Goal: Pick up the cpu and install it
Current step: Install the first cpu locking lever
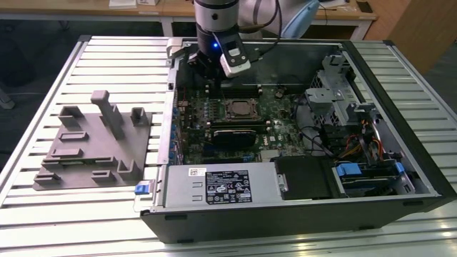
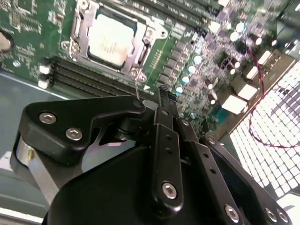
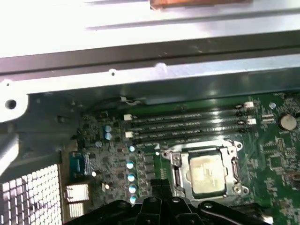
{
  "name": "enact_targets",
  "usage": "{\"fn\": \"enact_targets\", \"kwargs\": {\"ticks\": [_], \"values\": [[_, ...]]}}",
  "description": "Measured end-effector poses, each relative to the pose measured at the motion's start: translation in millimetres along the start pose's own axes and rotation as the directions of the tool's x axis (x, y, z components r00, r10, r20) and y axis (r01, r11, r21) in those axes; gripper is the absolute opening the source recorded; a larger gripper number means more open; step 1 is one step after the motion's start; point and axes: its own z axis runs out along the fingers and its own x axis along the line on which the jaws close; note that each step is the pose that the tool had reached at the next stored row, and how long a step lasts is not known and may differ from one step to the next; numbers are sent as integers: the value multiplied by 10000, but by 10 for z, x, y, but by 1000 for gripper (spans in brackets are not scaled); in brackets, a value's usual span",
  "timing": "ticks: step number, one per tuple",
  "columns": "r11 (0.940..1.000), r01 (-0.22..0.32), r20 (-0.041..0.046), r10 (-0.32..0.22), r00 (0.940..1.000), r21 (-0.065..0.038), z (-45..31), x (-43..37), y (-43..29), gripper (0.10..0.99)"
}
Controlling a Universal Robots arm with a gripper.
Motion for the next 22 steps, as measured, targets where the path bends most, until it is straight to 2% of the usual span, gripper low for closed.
{"fn": "enact_targets", "kwargs": {"ticks": [2,5,10,12,17,18,20,22], "values": [[9999,-4,-16,4,10000,-128,9,28,-6,106],[9997,-9,-34,8,10000,-251,32,50,-12,106],[9964,-34,-109,25,9999,-852,47,75,-27,106],[9948,-41,-130,28,9999,-1021,59,76,-36,106],[9926,-51,-160,32,9999,-1214,109,76,-56,106],[9916,-55,-172,33,9998,-1294,114,76,-57,106],[9883,-68,-200,38,9998,-1524,122,76,-61,106],[9835,-83,-238,41,9997,-1808,127,76,-65,106]]}}
